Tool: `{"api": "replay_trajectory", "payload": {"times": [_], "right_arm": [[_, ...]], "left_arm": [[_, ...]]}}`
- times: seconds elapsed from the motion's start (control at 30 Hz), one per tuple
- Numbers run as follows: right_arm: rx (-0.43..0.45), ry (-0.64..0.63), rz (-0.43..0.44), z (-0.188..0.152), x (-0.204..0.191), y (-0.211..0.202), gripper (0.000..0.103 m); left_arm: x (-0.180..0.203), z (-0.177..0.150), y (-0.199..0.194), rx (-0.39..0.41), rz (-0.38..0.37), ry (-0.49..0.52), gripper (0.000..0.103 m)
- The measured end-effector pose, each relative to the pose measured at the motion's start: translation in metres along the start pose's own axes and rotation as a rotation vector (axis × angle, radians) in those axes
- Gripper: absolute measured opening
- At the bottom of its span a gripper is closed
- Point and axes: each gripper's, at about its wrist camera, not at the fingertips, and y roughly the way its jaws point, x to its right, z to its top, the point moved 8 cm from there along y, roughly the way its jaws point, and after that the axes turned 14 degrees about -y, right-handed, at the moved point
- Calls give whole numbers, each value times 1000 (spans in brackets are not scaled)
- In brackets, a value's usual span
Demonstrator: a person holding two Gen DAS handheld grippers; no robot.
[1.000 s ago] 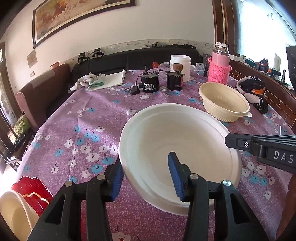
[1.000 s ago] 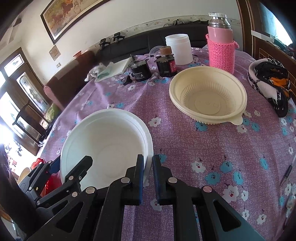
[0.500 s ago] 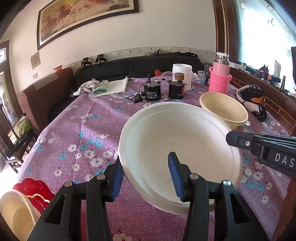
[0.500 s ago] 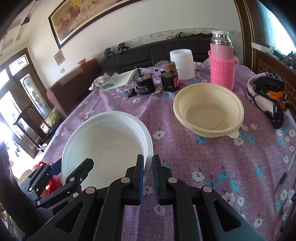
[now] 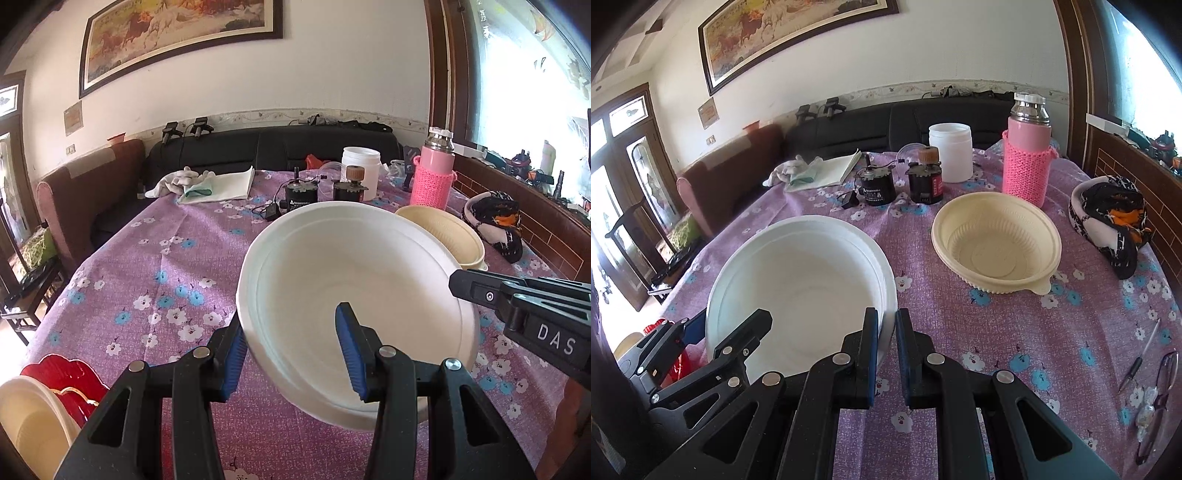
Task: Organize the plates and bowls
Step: 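Lift and carry the white bowl toward the plate stack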
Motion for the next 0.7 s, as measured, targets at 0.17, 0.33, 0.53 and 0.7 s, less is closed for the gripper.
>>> {"api": "replay_trajectory", "payload": {"times": [0.17,0.33,0.53,0.7], "right_arm": [[21,12,-30,6,1,-17,11],[48,39,-46,1,2,-44,11],[26,80,-34,-17,3,-57,11],[25,86,-24,-26,-3,-69,11]], "left_arm": [[7,4,-18,29,-13,17,45],[16,-2,-32,9,-40,39,45],[20,-12,-46,-3,-56,59,45],[19,-17,-61,1,-63,64,45]]}}
